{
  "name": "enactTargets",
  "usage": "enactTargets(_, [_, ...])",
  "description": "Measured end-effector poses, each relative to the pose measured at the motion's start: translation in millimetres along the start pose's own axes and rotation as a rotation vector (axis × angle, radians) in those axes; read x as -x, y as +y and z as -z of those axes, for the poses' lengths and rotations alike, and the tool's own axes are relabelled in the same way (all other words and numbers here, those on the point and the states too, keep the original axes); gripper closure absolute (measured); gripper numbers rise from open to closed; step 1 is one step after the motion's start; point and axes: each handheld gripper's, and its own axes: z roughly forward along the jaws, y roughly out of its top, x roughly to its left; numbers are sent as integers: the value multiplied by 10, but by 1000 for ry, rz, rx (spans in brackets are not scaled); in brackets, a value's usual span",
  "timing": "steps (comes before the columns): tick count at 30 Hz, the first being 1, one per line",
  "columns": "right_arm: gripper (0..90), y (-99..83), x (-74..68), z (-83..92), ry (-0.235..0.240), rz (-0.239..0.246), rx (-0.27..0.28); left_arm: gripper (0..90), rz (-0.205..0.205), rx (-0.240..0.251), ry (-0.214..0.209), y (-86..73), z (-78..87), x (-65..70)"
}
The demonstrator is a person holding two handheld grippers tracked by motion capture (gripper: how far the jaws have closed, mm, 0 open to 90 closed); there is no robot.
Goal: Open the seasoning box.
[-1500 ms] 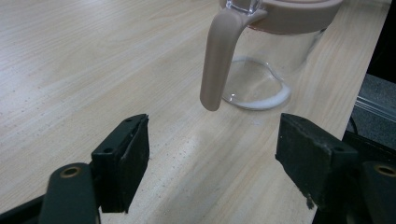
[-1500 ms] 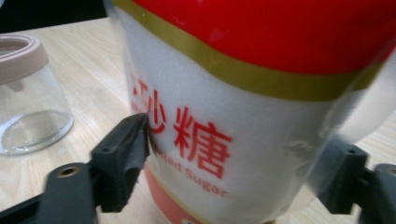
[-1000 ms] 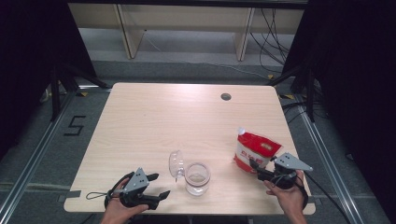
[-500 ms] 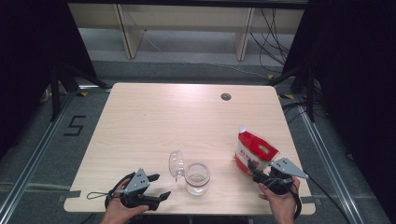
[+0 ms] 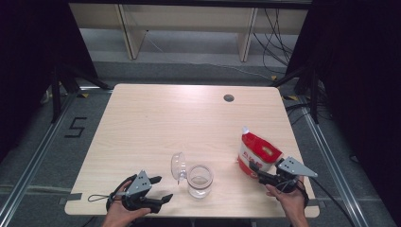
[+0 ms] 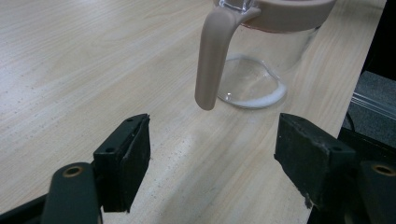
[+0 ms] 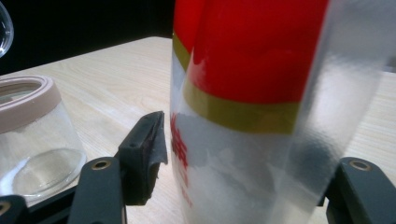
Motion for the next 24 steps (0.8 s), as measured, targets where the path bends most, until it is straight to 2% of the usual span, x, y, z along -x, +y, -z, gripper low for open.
enactTargets(2, [380, -3, 6, -17, -9, 27, -3, 264, 9, 6, 3, -1, 1, 4])
enactTargets(3, [383, -8, -12, -21, 5, -4, -7, 264, 2, 0, 7, -2, 3, -3])
enactTargets(4, [384, -8, 5, -39, 3, 23, 13, 264, 1, 1, 7, -2, 3, 0])
enactTargets(5, [380, -2, 21, -33, 3, 62, -10, 264, -1, 0, 6, -2, 2, 1])
enactTargets(6, [380, -2, 21, -33, 3, 62, -10, 264, -1, 0, 6, -2, 2, 1])
enactTargets(7, [371, -16, -1, -59, 5, 35, 15, 263, 4, 1, 1, -3, -2, 6])
enactTargets(9, [370, -20, 4, -69, 10, 40, 17, 263, 2, 5, 1, -4, -7, 6])
enactTargets(11, [367, -25, 27, -100, 12, 95, 29, 263, -5, -3, 6, -6, -6, 1])
enactTargets(12, [367, -25, 27, -100, 12, 95, 29, 263, 5, 2, 0, -7, -13, 7])
enactTargets(13, [368, -32, 13, -99, 17, 69, 19, 263, -3, -4, 1, -7, -9, 6])
enactTargets(14, [368, -37, 25, -111, 13, 87, 20, 263, -4, -6, 4, -6, -8, 11])
enactTargets(15, [372, -44, 40, -130, 14, 105, 44, 263, -7, -4, 1, -6, -12, 9])
enactTargets(16, [370, -50, 26, -125, 21, 70, 14, 263, -21, -22, 9, -5, -4, -2])
enactTargets(17, [363, -70, 12, -123, 12, 35, 19, 263, -7, -13, 6, -7, -9, 10])
enactTargets(18, [341, -110, 44, -159, -7, 37, 46, 263, -23, -28, 11, -4, -4, -1])
enactTargets(19, [335, -114, 57, -142, 15, 36, 8, 263, 8, 2, 0, -7, -18, 28])
enactTargets(20, [335, -114, 57, -142, 15, 36, 8, 263, 8, 2, 0, -7, -18, 28])
enactTargets(21, [319, -130, 72, -172, 15, 59, 51, 263, 0, -4, 1, -5, -12, 23])
enactTargets(22, [306, -133, 72, -179, 15, 59, 60, 263, 1, -4, 0, -5, -12, 23])
enactTargets(23, [303, -131, 60, -176, 30, 31, 46, 263, 0, -5, 1, -6, -12, 22])
enactTargets(24, [303, -133, 59, -167, 16, 24, 26, 263, 7, 1, 0, -7, -17, 28])
